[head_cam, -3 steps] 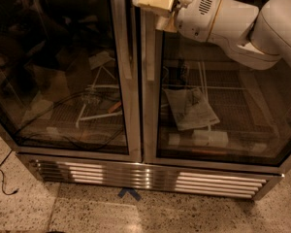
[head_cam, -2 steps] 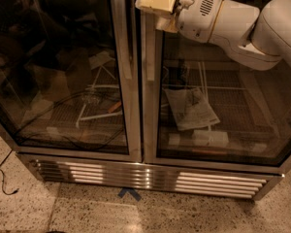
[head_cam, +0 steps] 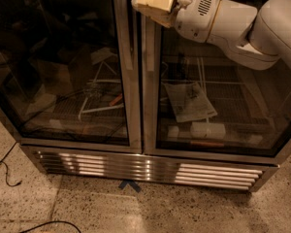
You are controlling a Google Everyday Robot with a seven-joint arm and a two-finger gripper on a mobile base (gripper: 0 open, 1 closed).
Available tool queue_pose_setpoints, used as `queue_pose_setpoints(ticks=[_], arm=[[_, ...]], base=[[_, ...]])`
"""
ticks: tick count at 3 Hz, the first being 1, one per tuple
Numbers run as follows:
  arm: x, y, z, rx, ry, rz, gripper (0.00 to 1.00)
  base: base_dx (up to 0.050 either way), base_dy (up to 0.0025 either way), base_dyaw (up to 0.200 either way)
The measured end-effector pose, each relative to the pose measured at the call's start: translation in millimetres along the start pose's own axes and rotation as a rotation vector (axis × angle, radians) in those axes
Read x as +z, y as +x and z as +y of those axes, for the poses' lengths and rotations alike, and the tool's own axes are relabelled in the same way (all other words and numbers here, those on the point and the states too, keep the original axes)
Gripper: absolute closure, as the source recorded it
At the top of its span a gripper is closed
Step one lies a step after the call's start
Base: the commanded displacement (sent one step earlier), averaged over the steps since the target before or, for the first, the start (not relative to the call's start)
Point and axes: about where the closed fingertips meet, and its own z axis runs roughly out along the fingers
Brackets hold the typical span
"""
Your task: Pick orange can from top drawer and place on counter
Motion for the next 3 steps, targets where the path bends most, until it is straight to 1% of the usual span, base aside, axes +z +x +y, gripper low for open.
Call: queue_pose_setpoints(ticks=[1, 3], arm=[[0.1, 0.0, 0.0, 0.0, 0.0, 0.0, 0.79], [0.1, 0.0, -0.1, 0.0, 0.0, 0.0, 0.33]], base=[[0.0, 0.0, 0.0], [0.0, 0.0, 0.0]])
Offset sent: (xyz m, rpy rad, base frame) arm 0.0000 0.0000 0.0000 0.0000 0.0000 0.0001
